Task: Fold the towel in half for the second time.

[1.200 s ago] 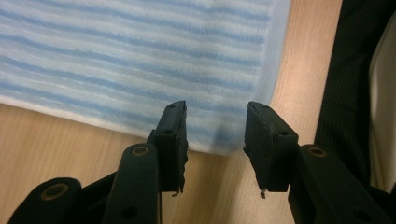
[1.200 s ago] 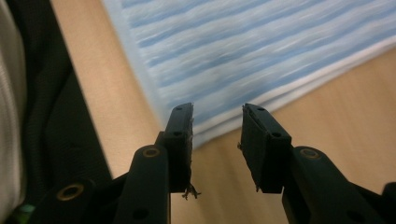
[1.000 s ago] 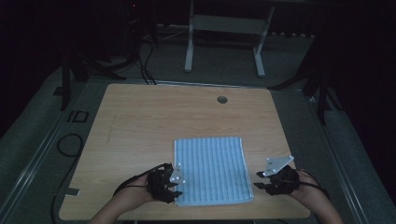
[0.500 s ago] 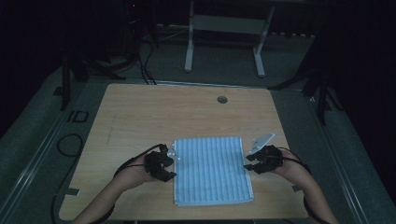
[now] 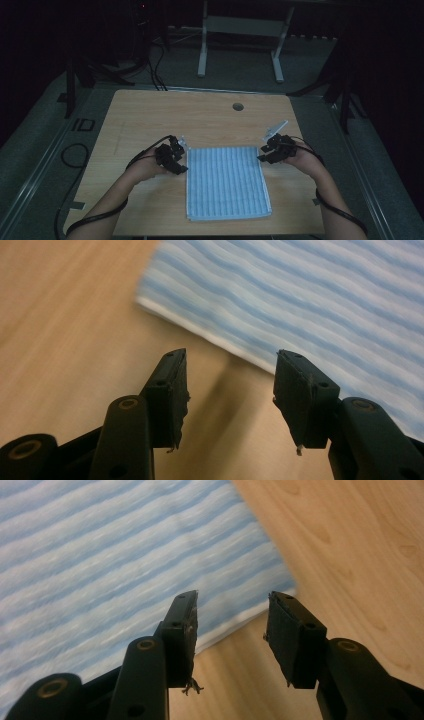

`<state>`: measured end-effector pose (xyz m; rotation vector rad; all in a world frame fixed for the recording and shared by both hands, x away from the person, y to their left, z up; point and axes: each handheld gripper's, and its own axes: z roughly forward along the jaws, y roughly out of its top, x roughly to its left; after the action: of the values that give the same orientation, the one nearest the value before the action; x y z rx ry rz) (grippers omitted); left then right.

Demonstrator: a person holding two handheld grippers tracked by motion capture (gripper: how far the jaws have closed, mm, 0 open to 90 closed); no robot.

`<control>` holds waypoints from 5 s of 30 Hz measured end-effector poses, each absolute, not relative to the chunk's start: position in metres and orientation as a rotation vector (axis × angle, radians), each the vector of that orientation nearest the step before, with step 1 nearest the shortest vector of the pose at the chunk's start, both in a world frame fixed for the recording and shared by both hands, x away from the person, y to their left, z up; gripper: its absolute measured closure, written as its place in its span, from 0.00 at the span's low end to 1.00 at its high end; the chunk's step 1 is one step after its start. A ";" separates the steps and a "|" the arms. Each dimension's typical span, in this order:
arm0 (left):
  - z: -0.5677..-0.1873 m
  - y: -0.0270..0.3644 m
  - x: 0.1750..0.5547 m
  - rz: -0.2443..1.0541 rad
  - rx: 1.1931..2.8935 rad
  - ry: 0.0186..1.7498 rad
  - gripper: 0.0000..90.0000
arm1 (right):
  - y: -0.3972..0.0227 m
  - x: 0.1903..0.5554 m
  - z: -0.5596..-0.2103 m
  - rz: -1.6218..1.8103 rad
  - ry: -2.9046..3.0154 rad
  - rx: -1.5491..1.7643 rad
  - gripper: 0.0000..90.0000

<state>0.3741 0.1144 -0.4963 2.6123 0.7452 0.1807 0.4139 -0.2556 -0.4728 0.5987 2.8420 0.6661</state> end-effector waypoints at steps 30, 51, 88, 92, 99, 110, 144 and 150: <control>-0.526 0.089 0.448 0.089 2.602 0.824 0.61 | -0.233 0.480 -0.521 0.511 2.913 0.827 0.67; -0.455 0.104 0.429 0.281 2.465 0.753 0.97 | -0.239 0.459 -0.448 0.669 2.765 0.729 0.96; -0.477 0.101 0.292 0.169 2.534 0.520 0.80 | -0.254 0.280 -0.474 0.865 2.726 0.647 0.88; -0.499 0.088 0.303 0.141 2.560 0.548 0.80 | -0.241 0.297 -0.497 0.810 2.772 0.656 0.88; -0.523 0.086 0.320 0.120 2.574 0.599 0.80 | -0.238 0.321 -0.524 0.731 2.803 0.714 0.88; -0.523 0.103 0.350 0.178 2.560 0.682 0.78 | -0.222 0.362 -0.527 0.767 2.784 0.720 0.87; -0.520 0.135 0.359 0.171 2.255 0.831 0.03 | -0.200 0.379 -0.512 1.051 2.655 0.788 0.14; -0.519 0.151 0.355 0.240 2.184 0.865 0.03 | -0.209 0.378 -0.514 1.059 2.623 0.770 0.14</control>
<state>0.3546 0.1512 -0.5185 2.1838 0.8650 0.2400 0.3775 -0.2092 -0.5143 0.7699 2.6232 1.0587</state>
